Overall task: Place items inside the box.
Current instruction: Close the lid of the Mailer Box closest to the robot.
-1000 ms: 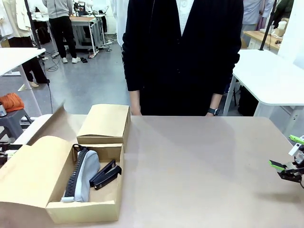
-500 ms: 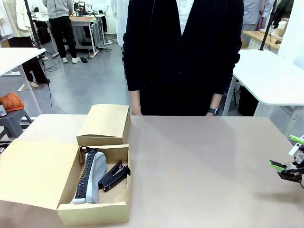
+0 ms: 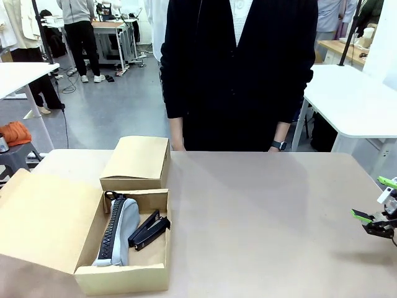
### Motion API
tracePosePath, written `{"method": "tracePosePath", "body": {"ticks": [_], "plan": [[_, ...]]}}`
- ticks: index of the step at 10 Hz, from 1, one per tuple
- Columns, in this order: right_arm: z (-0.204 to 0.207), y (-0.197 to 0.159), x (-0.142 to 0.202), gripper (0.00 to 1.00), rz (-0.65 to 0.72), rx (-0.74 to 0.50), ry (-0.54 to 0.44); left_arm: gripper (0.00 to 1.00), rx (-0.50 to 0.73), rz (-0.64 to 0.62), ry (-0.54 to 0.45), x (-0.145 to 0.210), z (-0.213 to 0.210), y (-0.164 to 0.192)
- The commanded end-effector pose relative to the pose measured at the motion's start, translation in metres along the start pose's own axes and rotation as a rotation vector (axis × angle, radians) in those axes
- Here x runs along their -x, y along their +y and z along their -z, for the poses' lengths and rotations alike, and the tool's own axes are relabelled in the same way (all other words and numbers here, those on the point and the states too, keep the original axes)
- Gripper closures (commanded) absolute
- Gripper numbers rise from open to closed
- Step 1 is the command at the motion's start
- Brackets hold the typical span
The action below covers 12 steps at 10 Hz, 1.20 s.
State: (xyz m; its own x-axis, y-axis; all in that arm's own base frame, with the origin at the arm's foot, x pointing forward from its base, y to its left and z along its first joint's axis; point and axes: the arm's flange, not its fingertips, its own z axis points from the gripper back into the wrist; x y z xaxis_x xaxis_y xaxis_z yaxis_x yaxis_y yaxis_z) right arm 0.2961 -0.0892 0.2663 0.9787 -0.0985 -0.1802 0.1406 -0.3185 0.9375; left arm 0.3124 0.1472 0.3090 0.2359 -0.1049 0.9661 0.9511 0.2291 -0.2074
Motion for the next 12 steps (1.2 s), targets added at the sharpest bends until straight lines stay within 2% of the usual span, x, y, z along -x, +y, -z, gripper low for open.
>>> {"method": "tracePosePath", "body": {"ticks": [1, 3, 5, 9, 12], "plan": [[0.002, 0.008, -0.002, 0.00, 0.017, -0.008, -0.017, 0.00, 0.040, 0.019, -0.096, -0.021, 0.015, -0.029], [0.002, 0.008, -0.002, 0.00, 0.017, -0.008, -0.017, 0.00, 0.149, -0.018, -0.181, -0.050, 0.049, -0.059], [0.002, 0.008, -0.002, 0.00, 0.017, -0.008, -0.017, 0.00, 0.198, -0.016, -0.166, -0.060, 0.083, -0.080], [0.002, 0.008, -0.002, 0.00, 0.017, -0.008, -0.017, 0.00, 0.299, -0.057, 0.004, -0.039, 0.165, -0.107], [0.002, 0.008, -0.002, 0.00, 0.017, -0.008, -0.017, 0.00, 0.314, -0.007, 0.102, -0.015, 0.220, -0.134]]}}
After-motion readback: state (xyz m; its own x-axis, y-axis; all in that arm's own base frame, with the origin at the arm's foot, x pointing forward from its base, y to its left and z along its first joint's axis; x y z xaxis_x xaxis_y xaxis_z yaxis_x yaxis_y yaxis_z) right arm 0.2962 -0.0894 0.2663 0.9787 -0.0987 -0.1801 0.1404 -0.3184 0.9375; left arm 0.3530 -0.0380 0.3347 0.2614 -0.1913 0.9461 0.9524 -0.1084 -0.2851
